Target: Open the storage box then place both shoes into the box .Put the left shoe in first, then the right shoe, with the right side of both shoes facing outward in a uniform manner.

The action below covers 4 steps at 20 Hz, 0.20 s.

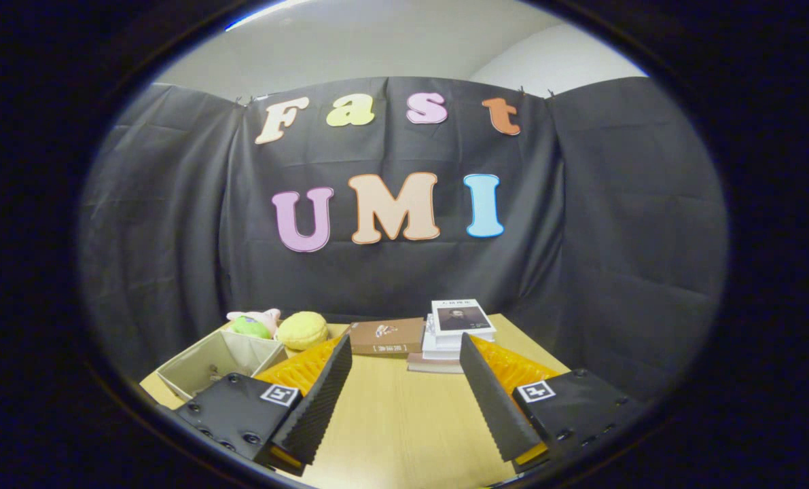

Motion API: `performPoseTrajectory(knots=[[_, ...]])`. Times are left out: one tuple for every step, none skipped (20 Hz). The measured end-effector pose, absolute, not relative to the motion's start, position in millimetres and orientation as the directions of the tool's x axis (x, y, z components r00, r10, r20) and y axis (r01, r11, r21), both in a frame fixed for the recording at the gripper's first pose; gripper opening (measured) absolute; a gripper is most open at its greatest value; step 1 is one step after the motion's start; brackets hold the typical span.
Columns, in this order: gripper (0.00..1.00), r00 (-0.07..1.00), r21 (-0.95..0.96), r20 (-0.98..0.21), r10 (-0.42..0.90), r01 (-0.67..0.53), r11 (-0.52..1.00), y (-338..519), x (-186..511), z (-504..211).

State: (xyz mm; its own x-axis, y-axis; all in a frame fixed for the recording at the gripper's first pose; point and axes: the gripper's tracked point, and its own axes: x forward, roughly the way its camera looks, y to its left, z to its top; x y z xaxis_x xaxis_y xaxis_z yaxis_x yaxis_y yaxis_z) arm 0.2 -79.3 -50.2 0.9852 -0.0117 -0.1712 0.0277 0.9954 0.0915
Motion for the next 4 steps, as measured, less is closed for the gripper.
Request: performPoseTrajectory(knots=[[1.0, 0.986, 0.091, -0.165, -0.008, 0.023, 0.996, -79.7, 0.1, -47.6], [1.0, 0.987, 0.09, -0.161, -0.004, 0.018, 0.996, -79.9, 0.5, -47.3], [1.0, 0.988, 0.087, -0.155, -0.005, 0.018, 0.996, -81.1, 1.8, -45.7], [1.0, 0.988, 0.087, -0.151, -0.003, 0.016, 0.996, -80.7, 1.6, -44.8]])
